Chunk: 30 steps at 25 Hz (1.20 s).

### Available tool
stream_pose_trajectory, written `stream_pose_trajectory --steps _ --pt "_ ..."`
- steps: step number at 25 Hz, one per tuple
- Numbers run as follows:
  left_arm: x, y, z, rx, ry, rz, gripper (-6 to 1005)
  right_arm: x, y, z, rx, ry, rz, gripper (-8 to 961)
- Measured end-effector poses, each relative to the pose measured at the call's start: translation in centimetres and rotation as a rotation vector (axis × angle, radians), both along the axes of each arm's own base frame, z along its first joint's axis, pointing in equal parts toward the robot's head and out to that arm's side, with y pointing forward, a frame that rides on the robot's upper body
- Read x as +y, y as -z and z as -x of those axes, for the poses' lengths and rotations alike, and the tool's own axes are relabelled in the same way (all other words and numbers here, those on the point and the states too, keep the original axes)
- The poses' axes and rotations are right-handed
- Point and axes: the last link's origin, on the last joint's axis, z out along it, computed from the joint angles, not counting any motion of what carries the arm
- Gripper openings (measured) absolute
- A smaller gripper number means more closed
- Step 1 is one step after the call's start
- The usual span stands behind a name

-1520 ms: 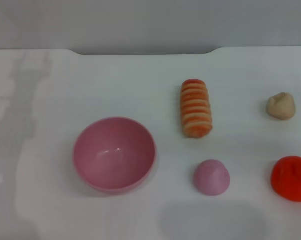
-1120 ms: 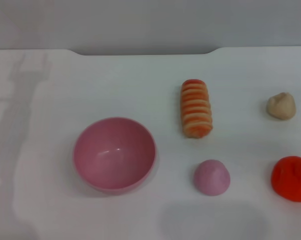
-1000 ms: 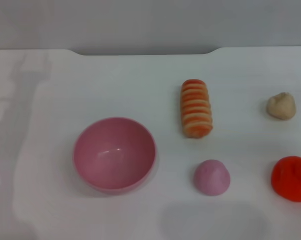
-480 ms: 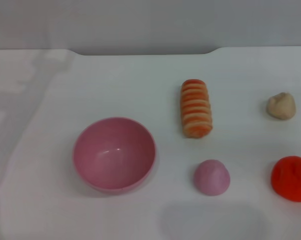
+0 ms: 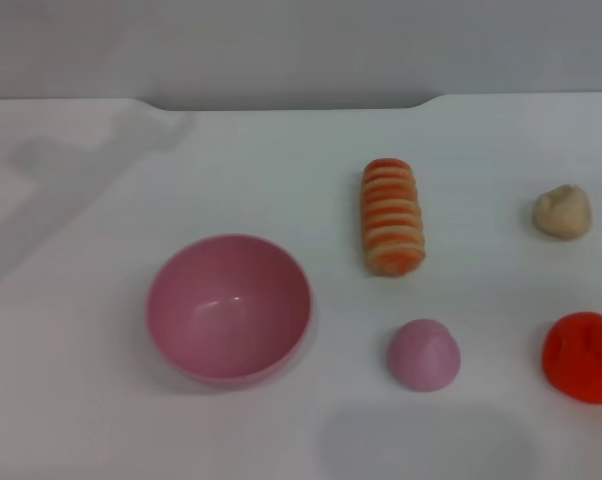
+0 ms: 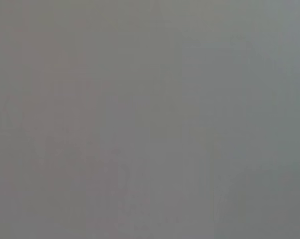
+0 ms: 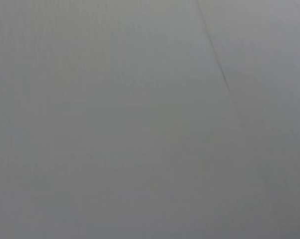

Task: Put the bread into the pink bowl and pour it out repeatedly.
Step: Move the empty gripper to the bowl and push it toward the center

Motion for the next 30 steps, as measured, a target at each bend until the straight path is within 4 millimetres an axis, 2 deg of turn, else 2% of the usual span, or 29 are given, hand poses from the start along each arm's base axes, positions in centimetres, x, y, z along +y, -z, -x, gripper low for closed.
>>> stream_pose_trajectory --steps 4,10,11,16,18,20,21,30 --pt "0.7 -1.0 -0.2 0.05 -0.074 0.138 587 0.0 -0.2 -0.1 0.003 0.004 -0.007 508" --pt "0.6 -0.7 -0.3 0.163 -0.145 0.286 586 0.0 -0.8 -0.3 0.004 0.011 -0.023 505" --pt "0.1 -0.5 -0.4 0.247 -0.182 0.365 586 0.0 -1.0 -0.4 0.006 0.014 -0.03 505" --pt "-0.7 0.0 -0.4 0.29 -0.209 0.438 586 -0.1 -1.2 -0.7 0.008 0.022 -0.036 503" --pt "-2.5 1.5 -0.1 0.288 -0.229 0.569 586 -0.2 -1.2 -0.8 0.009 0.026 -0.037 502" --pt "-3.0 1.9 0.1 0.284 -0.235 0.599 587 -0.3 -1.2 -0.9 0.011 0.029 -0.037 502" --pt "-3.9 2.8 0.8 0.281 -0.255 0.639 587 -0.3 -1.2 -0.9 0.011 0.03 -0.036 501" --pt "-6.2 5.4 2.5 0.316 -0.282 0.676 592 0.1 -1.0 -0.4 0.007 0.014 -0.03 498"
